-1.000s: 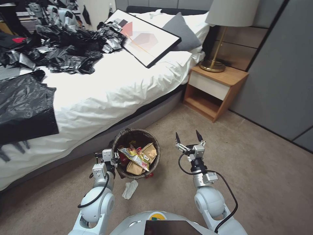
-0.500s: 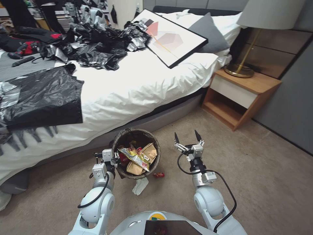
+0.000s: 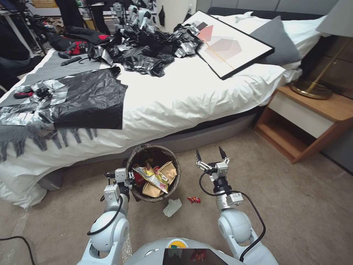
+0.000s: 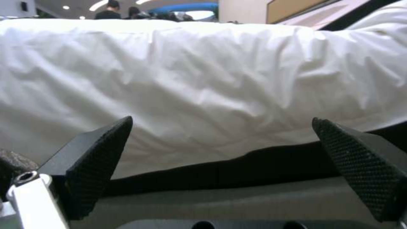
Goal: Pick up the trash bin, then pick up the garbage from the floor and place it into the trash bin.
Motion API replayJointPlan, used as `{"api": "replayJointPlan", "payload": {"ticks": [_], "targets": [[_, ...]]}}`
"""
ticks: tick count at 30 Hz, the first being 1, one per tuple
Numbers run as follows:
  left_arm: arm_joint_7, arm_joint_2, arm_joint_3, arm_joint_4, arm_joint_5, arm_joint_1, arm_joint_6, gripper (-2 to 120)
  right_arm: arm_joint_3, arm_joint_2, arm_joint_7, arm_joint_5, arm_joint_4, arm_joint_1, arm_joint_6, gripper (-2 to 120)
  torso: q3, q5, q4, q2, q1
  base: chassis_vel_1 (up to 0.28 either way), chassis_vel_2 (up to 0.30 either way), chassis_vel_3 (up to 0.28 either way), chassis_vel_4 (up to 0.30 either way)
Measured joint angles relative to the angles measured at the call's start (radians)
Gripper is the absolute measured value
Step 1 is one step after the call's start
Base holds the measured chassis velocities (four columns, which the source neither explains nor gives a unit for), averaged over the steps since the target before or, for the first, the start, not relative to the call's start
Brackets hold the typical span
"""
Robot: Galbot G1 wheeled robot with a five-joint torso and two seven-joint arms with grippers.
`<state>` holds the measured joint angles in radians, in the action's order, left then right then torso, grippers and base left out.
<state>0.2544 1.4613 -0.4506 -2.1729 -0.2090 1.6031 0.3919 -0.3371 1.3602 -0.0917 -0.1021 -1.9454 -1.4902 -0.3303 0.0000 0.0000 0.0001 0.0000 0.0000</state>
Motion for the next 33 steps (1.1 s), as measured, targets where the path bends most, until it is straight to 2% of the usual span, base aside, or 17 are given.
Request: {"api": "replayJointPlan", "payload": {"ticks": [13, 23, 24, 26, 27, 30, 31, 33], "targets": [[-0.001, 0.000, -0.001, 0.002, 0.000, -0.001, -0.002, 3, -0.002, -0.001, 0.000, 0.000, 0.001, 0.003, 0.002, 100, 0.000, 0.0000, -0.0001, 0.000, 0.000, 0.083, 0.083, 0.077, 0.075], [-0.002, 0.001, 0.000, 0.010, 0.011, 0.001, -0.020, 3, -0.006, -0.019, 0.000, -0.001, -0.001, 0.005, 0.028, 100, 0.000, 0.0001, -0.0004, 0.000, 0.000, 0.011, 0.004, 0.010, 0.005], [-0.003, 0.001, 0.000, 0.010, 0.012, 0.001, -0.021, 3, -0.011, -0.029, 0.004, -0.001, -0.005, 0.004, 0.046, 100, 0.000, 0.0001, -0.0003, 0.000, 0.000, 0.000, 0.000, 0.000, 0.000], [-0.004, -0.001, -0.001, 0.010, 0.013, 0.002, -0.026, 3, -0.042, -0.077, 0.058, -0.010, -0.020, -0.011, 0.157, 100, 0.000, 0.0002, -0.0002, 0.000, 0.000, 0.000, 0.000, 0.000, 0.000], [-0.004, -0.001, -0.001, 0.010, 0.013, 0.002, -0.026, 3, -0.042, -0.077, 0.058, -0.010, -0.020, -0.011, 0.157, 100, 0.000, 0.0002, -0.0002, 0.000, 0.000, 0.000, 0.000, 0.000, 0.000], [-0.006, -0.003, -0.001, 0.010, 0.013, 0.003, -0.029, 3, -0.076, -0.174, 0.155, -0.024, 0.001, -0.018, 0.310, 100, 0.000, 0.0004, -0.0002, 0.000, 0.000, 0.000, 0.000, 0.000, 0.000], [-0.006, -0.003, -0.001, 0.010, 0.013, 0.003, -0.029, 3, -0.076, -0.174, 0.155, -0.024, 0.001, -0.018, 0.310, 100, 0.000, 0.0004, -0.0002, 0.000, 0.000, 0.000, 0.000, 0.000, 0.000], [-0.006, -0.004, 0.000, 0.010, 0.014, 0.003, -0.030, 3, -0.080, -0.246, 0.200, -0.032, 0.042, -0.010, 0.385, 100, 0.000, 0.0002, 0.0001, 0.000, 0.000, 0.000, 0.000, 0.000, 0.000]]}}
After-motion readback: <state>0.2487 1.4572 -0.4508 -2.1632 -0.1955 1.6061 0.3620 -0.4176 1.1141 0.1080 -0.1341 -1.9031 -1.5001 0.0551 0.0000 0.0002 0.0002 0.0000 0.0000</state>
